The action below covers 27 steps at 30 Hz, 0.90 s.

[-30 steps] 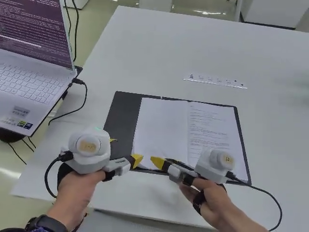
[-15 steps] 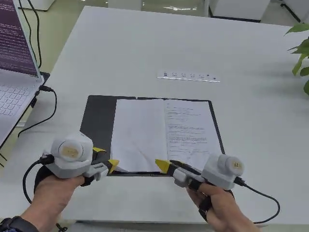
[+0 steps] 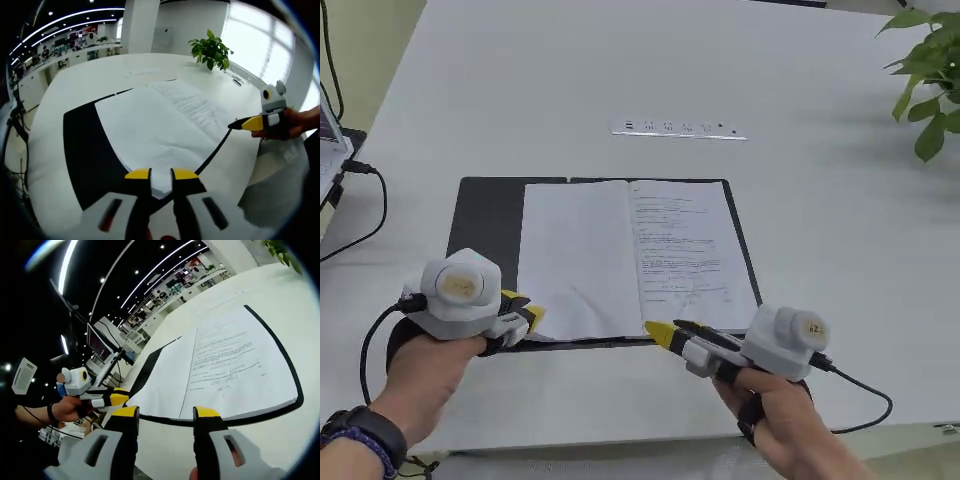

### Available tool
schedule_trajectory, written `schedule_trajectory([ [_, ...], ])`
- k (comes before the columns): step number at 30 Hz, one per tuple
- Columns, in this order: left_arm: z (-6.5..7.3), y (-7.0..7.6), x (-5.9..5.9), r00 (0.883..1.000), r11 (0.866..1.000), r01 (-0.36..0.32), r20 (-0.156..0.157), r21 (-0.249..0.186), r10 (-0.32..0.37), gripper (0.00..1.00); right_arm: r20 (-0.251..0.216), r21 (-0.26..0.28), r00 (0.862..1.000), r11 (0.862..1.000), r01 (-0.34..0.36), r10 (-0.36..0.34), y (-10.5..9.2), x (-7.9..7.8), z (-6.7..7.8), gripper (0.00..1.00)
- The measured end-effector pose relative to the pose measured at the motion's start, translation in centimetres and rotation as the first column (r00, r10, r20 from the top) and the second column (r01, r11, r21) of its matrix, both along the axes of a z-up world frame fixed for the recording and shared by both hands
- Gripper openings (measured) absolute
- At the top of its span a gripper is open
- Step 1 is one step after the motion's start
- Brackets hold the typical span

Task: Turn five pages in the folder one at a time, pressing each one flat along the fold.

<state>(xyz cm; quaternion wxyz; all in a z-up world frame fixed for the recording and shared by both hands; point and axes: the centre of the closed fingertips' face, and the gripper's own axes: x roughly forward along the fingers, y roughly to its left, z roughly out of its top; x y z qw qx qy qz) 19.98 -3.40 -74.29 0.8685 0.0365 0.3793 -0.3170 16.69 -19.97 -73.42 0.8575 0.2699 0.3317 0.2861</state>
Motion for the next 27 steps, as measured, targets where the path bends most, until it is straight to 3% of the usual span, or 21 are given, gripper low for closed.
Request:
schedule_trajectory([
  [5,-1.9,0.3,-0.2,0.999,0.999,-0.008,-0.048,0.037,0.010,0.11,0.000,-0.011,1.000,1.000,0.001,-0.001,-0.6,-0.1,-0.2,0.41],
  [9,-2.7,0.2,-0.7,0.998,0.999,-0.013,-0.068,0.050,0.017,0.10,-0.013,-0.019,1.000,1.000,-0.017,0.017,-0.4,-0.2,-0.8,0.40],
  [13,-3.9,0.7,-1.4,0.995,0.993,0.012,-0.095,0.116,-0.001,0.08,-0.018,-0.028,0.999,0.999,-0.040,0.039,-0.1,0.3,-1.0,0.39],
  [14,-4.2,1.0,-1.5,0.996,0.991,0.011,-0.094,0.137,0.002,0.06,-0.013,-0.028,0.999,0.999,-0.043,0.043,0.1,0.6,-0.9,0.38],
  [15,-4.0,1.1,-1.2,0.997,0.991,-0.002,-0.071,0.133,0.012,0.03,-0.006,-0.026,0.999,0.999,-0.046,0.046,0.2,0.9,-0.6,0.38],
  [22,-4.1,1.4,-0.9,0.993,0.988,0.001,-0.116,0.155,0.017,0.00,0.034,0.014,0.999,0.999,-0.030,0.030,1.2,4.9,0.1,0.32],
  [27,-4.3,1.6,-0.9,0.992,0.989,-0.034,-0.117,0.143,0.051,0.00,0.057,0.052,0.998,0.998,-0.025,0.022,3.1,8.2,0.4,0.28],
])
